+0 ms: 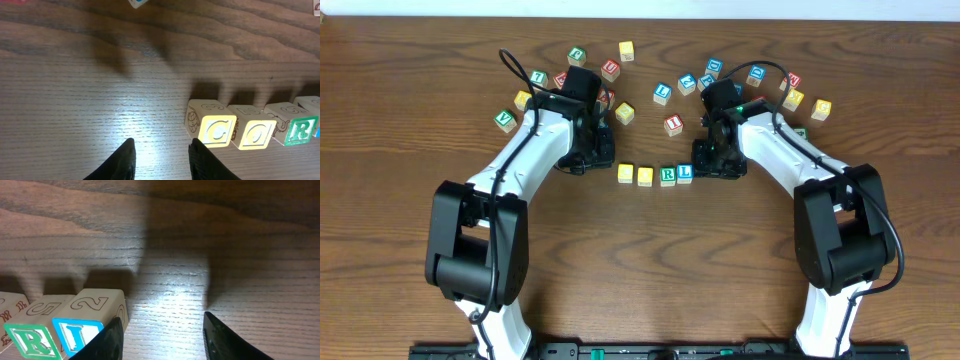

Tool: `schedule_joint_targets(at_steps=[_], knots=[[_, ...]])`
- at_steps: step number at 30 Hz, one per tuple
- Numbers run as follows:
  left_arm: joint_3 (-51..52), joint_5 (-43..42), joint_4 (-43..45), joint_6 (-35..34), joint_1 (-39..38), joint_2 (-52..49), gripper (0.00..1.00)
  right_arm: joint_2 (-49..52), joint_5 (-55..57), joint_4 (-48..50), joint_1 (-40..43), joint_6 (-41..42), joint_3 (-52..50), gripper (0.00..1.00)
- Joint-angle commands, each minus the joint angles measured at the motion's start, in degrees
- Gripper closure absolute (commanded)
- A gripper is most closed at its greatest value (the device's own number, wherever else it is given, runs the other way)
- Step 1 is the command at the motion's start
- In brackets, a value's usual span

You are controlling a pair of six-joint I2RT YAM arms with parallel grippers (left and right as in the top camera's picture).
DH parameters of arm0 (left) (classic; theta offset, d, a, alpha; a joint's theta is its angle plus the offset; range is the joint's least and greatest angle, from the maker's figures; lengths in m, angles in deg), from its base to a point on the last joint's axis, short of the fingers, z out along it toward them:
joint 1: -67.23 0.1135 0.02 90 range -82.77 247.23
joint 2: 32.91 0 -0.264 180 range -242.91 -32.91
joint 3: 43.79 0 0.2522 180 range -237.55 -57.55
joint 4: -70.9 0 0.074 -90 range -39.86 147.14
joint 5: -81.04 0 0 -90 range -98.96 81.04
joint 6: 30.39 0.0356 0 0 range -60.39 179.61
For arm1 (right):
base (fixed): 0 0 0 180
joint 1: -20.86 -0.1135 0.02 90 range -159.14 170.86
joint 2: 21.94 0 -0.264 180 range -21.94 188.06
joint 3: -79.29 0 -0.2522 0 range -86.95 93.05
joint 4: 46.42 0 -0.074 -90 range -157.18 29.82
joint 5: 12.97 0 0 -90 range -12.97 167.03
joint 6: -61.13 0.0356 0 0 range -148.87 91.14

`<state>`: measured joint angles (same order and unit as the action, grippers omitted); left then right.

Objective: Spell out CORL

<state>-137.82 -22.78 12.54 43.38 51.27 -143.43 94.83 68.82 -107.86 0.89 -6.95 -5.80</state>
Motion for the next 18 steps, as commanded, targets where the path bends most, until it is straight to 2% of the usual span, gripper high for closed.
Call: schedule_joint_targets(at_steps=[1, 18], knots=[[0.3, -1.9, -0.1, 1.2, -0.1, -0.9, 0.66, 0.6, -0.6, 0.1, -0.4, 0.8, -0.4, 0.54], [0.3, -1.9, 0.1, 1.2, -0.1, -2.7, 0.66, 0.6, -1.2, 0.2, -2.0, 0.8, -0.4, 0.55]])
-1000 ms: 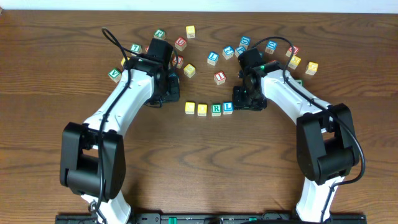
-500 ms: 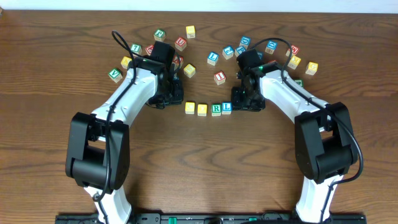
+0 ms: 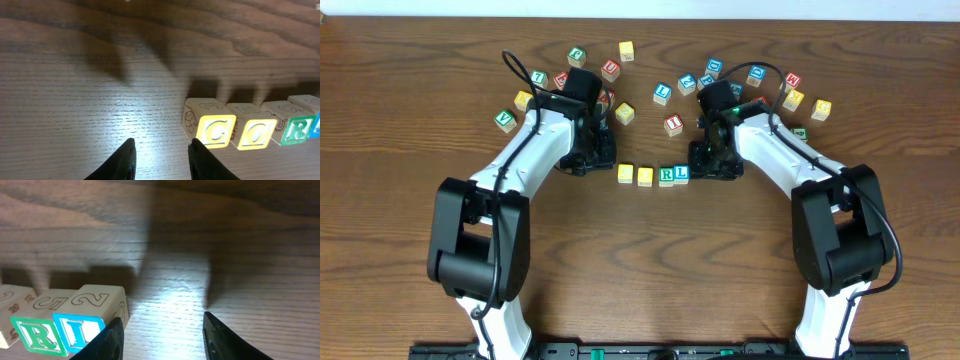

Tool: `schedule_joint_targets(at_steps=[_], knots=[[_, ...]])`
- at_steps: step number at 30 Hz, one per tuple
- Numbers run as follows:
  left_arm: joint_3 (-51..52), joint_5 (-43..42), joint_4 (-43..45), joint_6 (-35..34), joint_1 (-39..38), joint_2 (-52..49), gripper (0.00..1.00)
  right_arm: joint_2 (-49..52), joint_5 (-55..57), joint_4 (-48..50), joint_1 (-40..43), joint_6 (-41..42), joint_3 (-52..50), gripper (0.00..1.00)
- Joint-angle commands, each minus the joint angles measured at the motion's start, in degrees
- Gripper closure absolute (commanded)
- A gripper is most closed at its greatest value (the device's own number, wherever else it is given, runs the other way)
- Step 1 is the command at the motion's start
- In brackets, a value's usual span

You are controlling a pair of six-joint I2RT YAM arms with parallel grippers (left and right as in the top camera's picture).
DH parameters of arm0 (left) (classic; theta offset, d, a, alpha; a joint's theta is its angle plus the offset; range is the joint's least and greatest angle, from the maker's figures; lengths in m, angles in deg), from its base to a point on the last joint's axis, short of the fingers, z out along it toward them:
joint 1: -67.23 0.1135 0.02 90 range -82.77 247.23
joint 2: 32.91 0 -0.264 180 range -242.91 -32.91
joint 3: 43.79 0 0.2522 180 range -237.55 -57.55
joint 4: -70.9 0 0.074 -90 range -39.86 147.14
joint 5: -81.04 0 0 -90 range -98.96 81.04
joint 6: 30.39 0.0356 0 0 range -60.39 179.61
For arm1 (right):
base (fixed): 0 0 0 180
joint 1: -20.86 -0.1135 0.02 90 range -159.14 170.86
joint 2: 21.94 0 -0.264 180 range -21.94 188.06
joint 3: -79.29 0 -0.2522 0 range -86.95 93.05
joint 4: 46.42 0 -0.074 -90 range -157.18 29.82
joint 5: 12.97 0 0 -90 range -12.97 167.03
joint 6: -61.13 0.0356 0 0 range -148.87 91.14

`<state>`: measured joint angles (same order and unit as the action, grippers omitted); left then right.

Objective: Spell out CORL

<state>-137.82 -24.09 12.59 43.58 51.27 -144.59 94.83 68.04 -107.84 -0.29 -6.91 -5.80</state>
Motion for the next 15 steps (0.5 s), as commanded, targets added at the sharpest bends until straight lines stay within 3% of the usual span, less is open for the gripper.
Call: schedule_joint_targets(at_steps=[1, 8, 15], knots=[[0.3, -0.6, 0.1, 1.0, -0.1, -1.8, 0.66, 0.6, -0.4, 0.2, -0.9, 0.8, -0.4, 0.54], [0.3, -1.0, 1.1, 1.0, -0.1, -3.8, 0.67, 0.6, -0.4, 0.3, -1.0, 0.8, -0.4, 0.54], [0.3, -1.0, 1.8, 1.2, -0.8, -4.8, 0.75, 0.6, -0.3, 0.3, -1.0, 0.7, -0.4, 0.53]])
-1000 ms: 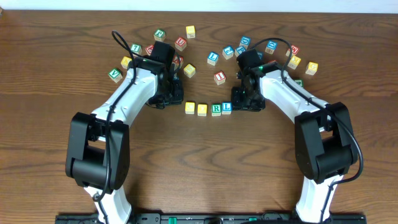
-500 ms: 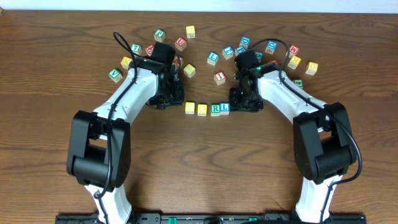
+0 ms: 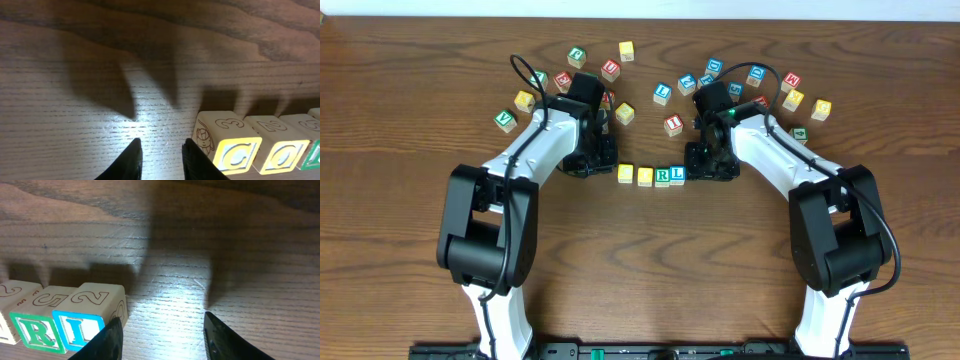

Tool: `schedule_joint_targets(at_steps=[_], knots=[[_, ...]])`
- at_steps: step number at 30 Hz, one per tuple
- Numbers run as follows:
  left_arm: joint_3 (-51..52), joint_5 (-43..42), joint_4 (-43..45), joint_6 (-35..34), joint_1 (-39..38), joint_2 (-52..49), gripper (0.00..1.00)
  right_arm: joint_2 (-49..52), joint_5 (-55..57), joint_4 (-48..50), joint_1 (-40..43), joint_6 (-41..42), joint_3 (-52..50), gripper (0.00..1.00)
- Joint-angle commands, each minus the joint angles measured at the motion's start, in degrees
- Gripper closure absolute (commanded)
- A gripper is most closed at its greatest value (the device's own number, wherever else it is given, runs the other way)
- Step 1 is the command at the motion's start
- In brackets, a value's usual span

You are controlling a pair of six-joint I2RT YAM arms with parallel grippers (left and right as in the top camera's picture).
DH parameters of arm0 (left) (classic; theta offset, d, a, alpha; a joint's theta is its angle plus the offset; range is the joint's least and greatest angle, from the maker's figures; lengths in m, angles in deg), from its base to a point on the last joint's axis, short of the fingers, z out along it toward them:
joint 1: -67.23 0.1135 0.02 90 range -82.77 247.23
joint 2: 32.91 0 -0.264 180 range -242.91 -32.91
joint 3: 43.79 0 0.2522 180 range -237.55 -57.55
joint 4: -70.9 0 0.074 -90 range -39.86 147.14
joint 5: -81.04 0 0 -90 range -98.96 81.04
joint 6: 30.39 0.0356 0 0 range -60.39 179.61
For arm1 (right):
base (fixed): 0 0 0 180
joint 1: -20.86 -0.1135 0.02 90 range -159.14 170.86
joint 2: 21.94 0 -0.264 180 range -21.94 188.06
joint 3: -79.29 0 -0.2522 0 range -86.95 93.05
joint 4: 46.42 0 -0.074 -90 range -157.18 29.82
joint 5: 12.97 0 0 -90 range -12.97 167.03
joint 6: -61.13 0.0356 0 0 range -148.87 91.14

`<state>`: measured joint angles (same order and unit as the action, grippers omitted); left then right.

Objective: Spell out CORL

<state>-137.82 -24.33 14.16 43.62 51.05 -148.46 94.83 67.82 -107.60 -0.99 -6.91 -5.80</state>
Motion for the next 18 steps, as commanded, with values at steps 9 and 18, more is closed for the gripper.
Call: schedule_joint_targets(at_steps=[9, 18], knots=[[0.3, -0.7, 0.4, 1.4, -3.2, -0.9, 0.76, 0.6, 0.0, 0.1, -0.3, 0.7, -0.4, 0.53], [0.3, -0.7, 0.4, 1.4, -4.9, -0.9, 0.76, 0.6, 0.0, 0.1, -0.6, 0.7, -0.4, 0.54]])
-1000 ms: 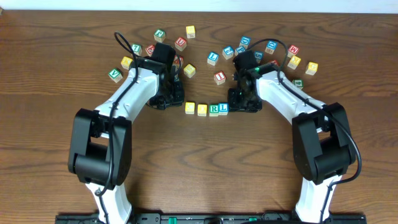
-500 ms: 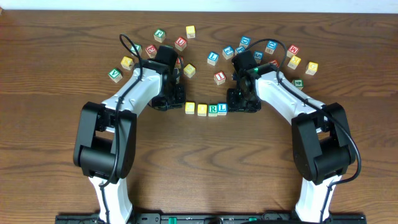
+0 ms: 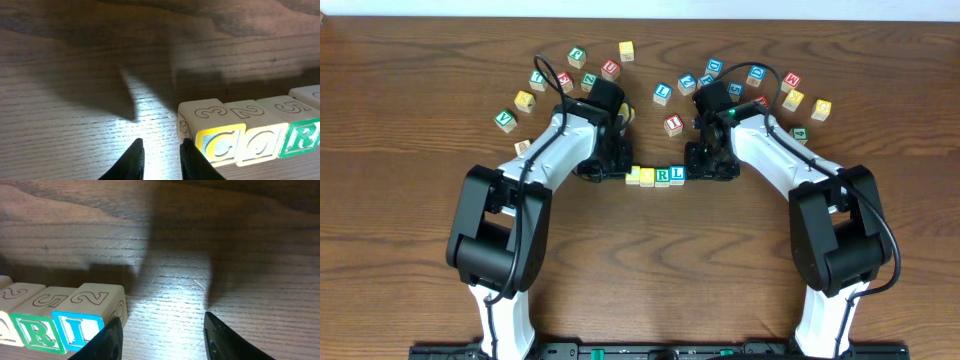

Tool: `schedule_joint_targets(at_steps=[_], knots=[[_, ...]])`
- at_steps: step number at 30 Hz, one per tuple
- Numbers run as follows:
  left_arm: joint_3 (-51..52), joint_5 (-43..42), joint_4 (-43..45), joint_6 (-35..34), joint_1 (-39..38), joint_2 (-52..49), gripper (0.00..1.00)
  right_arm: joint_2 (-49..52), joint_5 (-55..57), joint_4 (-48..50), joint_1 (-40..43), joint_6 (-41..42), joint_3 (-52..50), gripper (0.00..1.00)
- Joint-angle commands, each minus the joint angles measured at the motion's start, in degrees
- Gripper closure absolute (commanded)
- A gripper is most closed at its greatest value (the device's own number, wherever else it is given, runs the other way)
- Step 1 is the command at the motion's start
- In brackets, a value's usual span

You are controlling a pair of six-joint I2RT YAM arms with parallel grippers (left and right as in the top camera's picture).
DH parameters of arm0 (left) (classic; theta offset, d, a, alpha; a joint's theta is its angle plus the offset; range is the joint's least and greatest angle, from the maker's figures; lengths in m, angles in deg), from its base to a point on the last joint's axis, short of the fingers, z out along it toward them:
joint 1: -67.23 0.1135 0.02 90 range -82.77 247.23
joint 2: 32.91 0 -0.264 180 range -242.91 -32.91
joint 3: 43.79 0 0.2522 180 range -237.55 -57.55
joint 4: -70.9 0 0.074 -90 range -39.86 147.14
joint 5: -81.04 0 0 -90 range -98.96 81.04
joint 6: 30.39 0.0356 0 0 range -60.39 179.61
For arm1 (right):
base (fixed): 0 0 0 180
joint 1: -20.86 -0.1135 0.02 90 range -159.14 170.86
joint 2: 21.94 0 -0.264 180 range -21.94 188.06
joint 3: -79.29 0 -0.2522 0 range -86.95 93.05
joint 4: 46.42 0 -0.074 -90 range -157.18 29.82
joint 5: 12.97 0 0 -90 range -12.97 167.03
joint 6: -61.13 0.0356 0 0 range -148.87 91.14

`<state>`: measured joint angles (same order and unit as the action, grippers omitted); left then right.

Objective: Spell out CORL

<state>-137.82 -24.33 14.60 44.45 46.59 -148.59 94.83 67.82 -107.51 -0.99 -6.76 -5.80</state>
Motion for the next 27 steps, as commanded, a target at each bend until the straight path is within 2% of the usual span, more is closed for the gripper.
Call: schedule_joint_targets(at_steps=[1, 27], knots=[[0.3, -0.7, 0.0, 0.5, -0.5, -0.8, 0.76, 0.6, 0.0, 0.0, -0.7, 0.6, -0.4, 0.54], [0.3, -0.7, 1.4, 0.5, -3.5, -0.8, 0.76, 0.6, 0.9, 0.0, 0.2, 0.1, -0.3, 0.59]])
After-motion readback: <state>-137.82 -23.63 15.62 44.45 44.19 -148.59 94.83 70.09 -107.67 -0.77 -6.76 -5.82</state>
